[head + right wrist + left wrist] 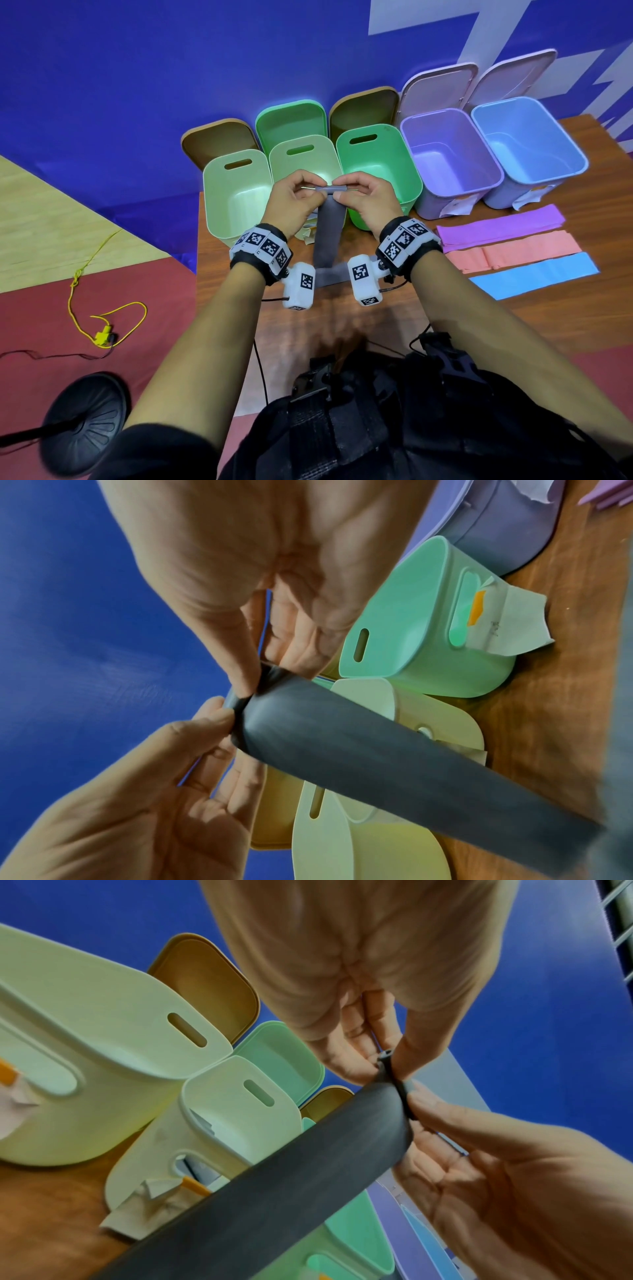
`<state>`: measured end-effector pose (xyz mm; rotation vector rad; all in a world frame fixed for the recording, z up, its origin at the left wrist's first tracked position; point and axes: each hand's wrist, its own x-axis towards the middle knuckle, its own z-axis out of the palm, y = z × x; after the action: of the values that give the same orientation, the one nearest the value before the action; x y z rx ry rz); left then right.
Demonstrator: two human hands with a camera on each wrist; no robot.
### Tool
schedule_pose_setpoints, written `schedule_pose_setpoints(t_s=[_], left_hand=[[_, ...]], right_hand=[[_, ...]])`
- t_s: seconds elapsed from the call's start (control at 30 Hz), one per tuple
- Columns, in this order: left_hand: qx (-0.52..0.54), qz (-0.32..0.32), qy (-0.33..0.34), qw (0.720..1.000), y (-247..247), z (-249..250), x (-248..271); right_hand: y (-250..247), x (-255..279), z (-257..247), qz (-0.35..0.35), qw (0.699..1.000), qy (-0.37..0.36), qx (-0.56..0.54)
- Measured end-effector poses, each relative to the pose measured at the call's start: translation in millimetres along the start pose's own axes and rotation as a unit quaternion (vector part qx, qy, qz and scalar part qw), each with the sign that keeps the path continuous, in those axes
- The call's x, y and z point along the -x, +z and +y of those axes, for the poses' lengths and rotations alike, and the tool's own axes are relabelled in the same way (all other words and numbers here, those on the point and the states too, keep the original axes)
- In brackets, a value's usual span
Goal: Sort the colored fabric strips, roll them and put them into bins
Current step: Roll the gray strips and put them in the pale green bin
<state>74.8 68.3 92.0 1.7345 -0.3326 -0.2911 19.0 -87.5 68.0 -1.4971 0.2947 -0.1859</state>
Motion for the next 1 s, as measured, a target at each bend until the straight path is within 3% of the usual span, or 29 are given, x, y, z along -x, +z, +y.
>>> schedule_pose_setpoints(t_s=[0.47, 0.73, 1.0], left_hand=[[-0.011, -0.009, 0.023, 1.000, 2.1, -2.4, 3.4], [0.011, -0.017, 0.002, 1.000, 3.0, -6.0, 3.2], [0.002, 0.009, 0.001, 1.000, 3.2, -6.5, 2.0]], right_hand=[[-0.8, 1.0, -0.9, -0.010, 1.000, 0.013, -0.017], [-1.2, -1.1, 2.4, 0.007, 1.000, 0.001, 0.000], [-1.0, 4.0, 1.4, 0.011, 1.000, 0.015, -0.003]])
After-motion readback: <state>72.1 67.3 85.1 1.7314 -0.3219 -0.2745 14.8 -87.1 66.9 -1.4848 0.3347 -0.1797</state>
